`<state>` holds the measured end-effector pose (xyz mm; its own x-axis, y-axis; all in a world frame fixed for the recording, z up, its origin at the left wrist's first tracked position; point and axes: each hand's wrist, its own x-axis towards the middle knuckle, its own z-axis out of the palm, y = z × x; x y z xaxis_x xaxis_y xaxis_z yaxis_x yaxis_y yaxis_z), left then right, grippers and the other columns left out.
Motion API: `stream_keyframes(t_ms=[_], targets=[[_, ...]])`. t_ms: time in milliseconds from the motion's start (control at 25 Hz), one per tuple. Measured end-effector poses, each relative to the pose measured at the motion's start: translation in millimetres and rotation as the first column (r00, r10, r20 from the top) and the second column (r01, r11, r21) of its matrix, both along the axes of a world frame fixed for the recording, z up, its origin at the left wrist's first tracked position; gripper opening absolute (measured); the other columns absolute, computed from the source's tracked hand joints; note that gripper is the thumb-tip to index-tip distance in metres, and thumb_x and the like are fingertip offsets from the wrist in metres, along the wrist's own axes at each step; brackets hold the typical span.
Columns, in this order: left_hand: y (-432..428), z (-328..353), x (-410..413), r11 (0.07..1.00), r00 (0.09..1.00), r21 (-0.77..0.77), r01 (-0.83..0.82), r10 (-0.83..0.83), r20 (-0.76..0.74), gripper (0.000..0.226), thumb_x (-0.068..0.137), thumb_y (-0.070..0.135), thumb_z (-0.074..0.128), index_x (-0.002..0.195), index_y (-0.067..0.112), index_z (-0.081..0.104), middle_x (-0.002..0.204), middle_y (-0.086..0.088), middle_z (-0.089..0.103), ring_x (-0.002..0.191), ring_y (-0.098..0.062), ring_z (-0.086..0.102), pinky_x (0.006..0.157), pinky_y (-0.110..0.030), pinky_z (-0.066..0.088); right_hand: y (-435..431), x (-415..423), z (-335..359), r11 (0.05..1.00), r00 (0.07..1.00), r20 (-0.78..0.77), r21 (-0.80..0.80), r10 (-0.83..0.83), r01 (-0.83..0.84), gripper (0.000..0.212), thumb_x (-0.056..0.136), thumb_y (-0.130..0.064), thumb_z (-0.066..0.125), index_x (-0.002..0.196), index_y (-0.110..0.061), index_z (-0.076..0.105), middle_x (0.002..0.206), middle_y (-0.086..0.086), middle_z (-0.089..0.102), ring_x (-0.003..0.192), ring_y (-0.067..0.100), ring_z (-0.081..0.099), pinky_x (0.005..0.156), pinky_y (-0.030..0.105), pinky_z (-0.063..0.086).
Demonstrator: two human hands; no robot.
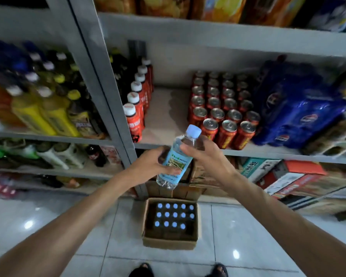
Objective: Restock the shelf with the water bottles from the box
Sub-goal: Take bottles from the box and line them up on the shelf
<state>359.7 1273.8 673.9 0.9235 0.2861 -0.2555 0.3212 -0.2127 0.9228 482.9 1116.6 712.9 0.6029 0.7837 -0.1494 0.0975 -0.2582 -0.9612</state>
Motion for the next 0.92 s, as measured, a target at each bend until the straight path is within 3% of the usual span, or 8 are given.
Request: stream_keyframes(t_ms=[160,280,480,600,720,800,840,920], targets=[[11.6,29.7,18.6,0.997,0.999,0.078,0.011,-0.015,0.051,0.049,0.074,0.032,0.080,0.117,0.020,0.062,0.107,0.006,0.072,0.096,-0.005,0.068,0.084,-0.028,0.055,18.0,6.4,12.4,0.999,0.994,-0.102,0.015,0.042,-0.041,0.024,0.083,-0.025,0.076,0.104,-0.025,0.065,0.102,-0.004,0.075,0.098,0.007,0.069,0.092,0.026,0.053],[24.1,30.3,39.9,0.984,1.000,0.178,-0.008,0.004,0.022,0.052,0.072,0.039,0.081,0.118,0.022,0.062,0.107,0.008,0.072,0.096,-0.005,0.069,0.085,-0.032,0.057,33.8,29.9,-4.5,0.998,0.959,-0.281,0.051,0.041,-0.028,0.040,0.080,-0.025,0.079,0.116,-0.011,0.067,0.108,0.005,0.075,0.104,0.019,0.070,0.102,0.042,0.049],[45.2,-2.1,67.3,0.971,0.978,0.150,-0.185,0.197,-0.071,0.066,0.062,0.046,0.083,0.115,0.017,0.060,0.107,0.002,0.072,0.096,-0.013,0.070,0.084,-0.040,0.058,68.8,61.3,-41.8,0.995,0.909,-0.406,0.072,0.096,-0.073,0.040,0.080,-0.013,0.077,0.118,-0.008,0.065,0.106,0.007,0.075,0.102,0.020,0.071,0.101,0.042,0.050],[62.3,-8.9,68.0,0.948,0.951,0.102,-0.303,0.307,-0.031,0.043,0.077,0.022,0.078,0.115,0.013,0.061,0.105,0.004,0.072,0.095,-0.008,0.069,0.079,-0.020,0.055,104.1,77.4,-59.2,0.995,0.935,-0.351,0.098,0.047,-0.013,0.045,0.078,-0.016,0.079,0.120,-0.010,0.063,0.108,0.006,0.074,0.101,0.019,0.071,0.097,0.041,0.053],[85.9,-7.6,39.4,0.842,0.926,0.394,-0.369,0.370,0.077,0.009,0.087,0.021,0.069,0.094,0.015,0.067,0.083,0.005,0.072,0.072,-0.006,0.069,0.066,-0.022,0.054,144.5,90.4,-72.8,0.992,0.982,-0.169,0.083,-0.082,0.097,0.051,0.076,-0.015,0.081,0.122,-0.010,0.057,0.110,0.000,0.070,0.096,0.012,0.068,0.087,0.027,0.057],[104.6,-11.3,16.0,0.730,0.905,0.567,-0.383,0.419,0.072,0.023,0.091,0.033,0.062,0.079,0.015,0.068,0.067,0.002,0.071,0.056,-0.012,0.067,0.059,-0.033,0.057,167.4,91.2,-80.4,0.990,0.990,-0.004,0.029,-0.138,0.138,0.054,0.075,-0.011,0.081,0.122,-0.010,0.054,0.108,-0.004,0.064,0.092,0.006,0.062,0.075,0.011,0.052],[114.4,-14.0,6.3,0.697,0.891,0.610,-0.376,0.454,0.030,0.032,0.091,0.040,0.058,0.074,0.015,0.067,0.063,0.001,0.070,0.054,-0.014,0.067,0.058,-0.036,0.057,178.7,89.3,-86.0,0.989,0.988,0.045,0.019,-0.146,0.146,0.055,0.074,-0.009,0.081,0.122,-0.011,0.053,0.108,-0.004,0.062,0.094,0.007,0.060,0.076,0.012,0.051],[123.3,-17.2,0.0,0.697,0.898,0.662,-0.275,0.432,-0.082,0.034,0.090,0.047,0.055,0.081,0.018,0.069,0.071,0.002,0.073,0.065,-0.015,0.070,0.065,-0.038,0.059,195.3,84.8,-98.4,0.990,0.984,0.107,0.017,-0.144,0.143,0.055,0.074,-0.005,0.080,0.123,-0.009,0.053,0.109,-0.003,0.060,0.096,0.011,0.060,0.078,0.012,0.052]])
